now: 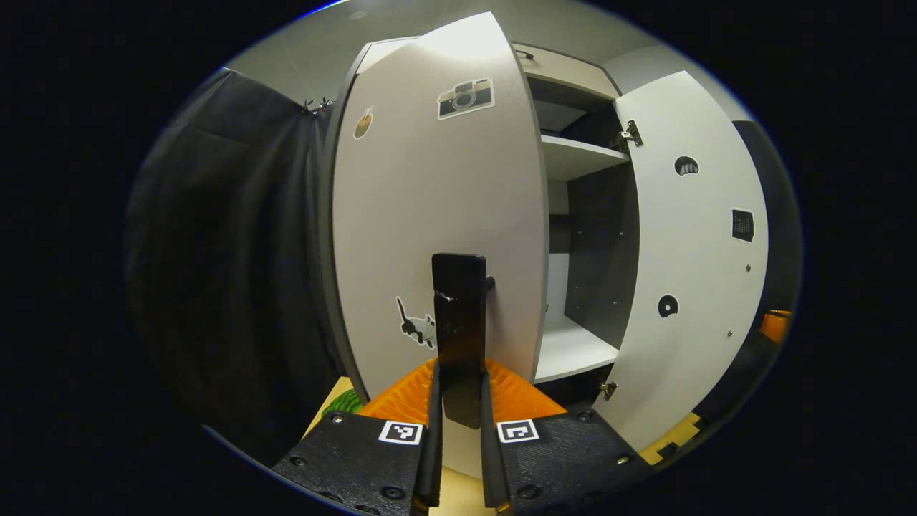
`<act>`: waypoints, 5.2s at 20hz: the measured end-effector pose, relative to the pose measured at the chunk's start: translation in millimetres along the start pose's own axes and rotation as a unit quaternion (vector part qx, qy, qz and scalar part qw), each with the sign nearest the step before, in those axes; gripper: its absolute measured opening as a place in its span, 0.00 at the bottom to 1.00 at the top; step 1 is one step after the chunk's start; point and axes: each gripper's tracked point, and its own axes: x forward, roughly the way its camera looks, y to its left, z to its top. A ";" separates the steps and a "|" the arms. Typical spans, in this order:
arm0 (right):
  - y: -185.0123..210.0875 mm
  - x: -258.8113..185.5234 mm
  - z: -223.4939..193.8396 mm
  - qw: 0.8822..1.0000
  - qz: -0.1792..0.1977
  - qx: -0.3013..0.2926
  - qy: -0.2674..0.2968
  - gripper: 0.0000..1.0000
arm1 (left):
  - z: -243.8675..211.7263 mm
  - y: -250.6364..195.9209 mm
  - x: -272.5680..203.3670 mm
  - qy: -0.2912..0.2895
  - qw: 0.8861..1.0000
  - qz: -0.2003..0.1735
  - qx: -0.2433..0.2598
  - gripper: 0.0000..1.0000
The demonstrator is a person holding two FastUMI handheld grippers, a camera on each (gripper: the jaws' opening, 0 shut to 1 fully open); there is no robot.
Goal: Open the right door of the double-door shoe cabinet with the right hand, and open the left door with the left hand.
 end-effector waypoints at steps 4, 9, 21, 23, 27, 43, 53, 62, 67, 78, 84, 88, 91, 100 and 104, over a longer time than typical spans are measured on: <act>6.6 2.4 2.7 1.000 0.010 -0.003 -0.008 0.21 | -3.0 15.1 -12.8 0.001 1.000 0.008 -0.001 0.20; 8.6 4.8 5.5 1.000 0.014 -0.011 -0.017 0.21 | -6.2 39.4 -28.3 -0.002 1.000 0.027 -0.004 0.19; 9.4 8.1 4.4 0.999 0.021 -0.018 -0.023 0.21 | -11.4 104.3 -53.7 -0.001 0.997 0.071 0.008 0.07; 10.1 9.2 3.8 0.999 0.021 -0.016 -0.023 0.21 | -12.0 106.5 -56.2 -0.003 0.997 0.071 0.005 0.07; 10.9 8.6 4.3 0.999 0.021 -0.016 -0.024 0.21 | -12.6 109.2 -57.8 -0.007 0.997 0.071 -0.001 0.07; 11.2 12.2 1.3 0.999 0.028 -0.015 -0.016 0.21 | -16.8 152.1 -62.1 -0.011 0.993 0.109 -0.044 0.03; 11.1 12.5 1.7 0.999 0.028 -0.023 -0.014 0.21 | -20.2 162.5 -71.0 -0.013 0.993 0.111 -0.045 0.10; 12.0 11.3 4.2 1.000 0.021 -0.019 -0.012 0.22 | -24.2 187.6 -83.5 -0.011 0.991 0.124 -0.050 0.77; 18.7 7.1 9.2 0.998 0.045 -0.036 -0.017 0.23 | -24.2 187.7 -87.9 -0.009 0.990 0.132 -0.043 0.82; 113.1 9.3 55.4 0.988 0.142 -0.044 -0.044 0.27 | 34.7 170.3 -144.3 -0.034 0.988 0.148 -0.038 0.86; 145.4 20.3 78.6 0.985 0.164 -0.010 -0.053 0.89 | 83.7 93.4 -143.7 -0.078 0.994 0.065 -0.036 0.86; 151.5 22.3 84.1 0.985 0.165 -0.001 -0.053 0.99 | 104.8 43.9 -126.4 -0.100 0.994 0.005 -0.039 0.82; 152.4 16.5 95.4 0.984 0.164 0.003 -0.063 0.99 | 119.3 18.1 -110.6 -0.114 0.992 -0.023 -0.038 0.82; 126.5 0.9 122.9 0.985 0.148 0.021 -0.091 0.98 | 112.4 -48.3 -61.7 -0.102 0.992 -0.075 -0.028 0.96; 120.7 -4.2 127.7 0.984 0.145 0.022 -0.098 0.98 | 102.5 -54.1 -53.2 -0.090 0.993 -0.074 -0.018 0.96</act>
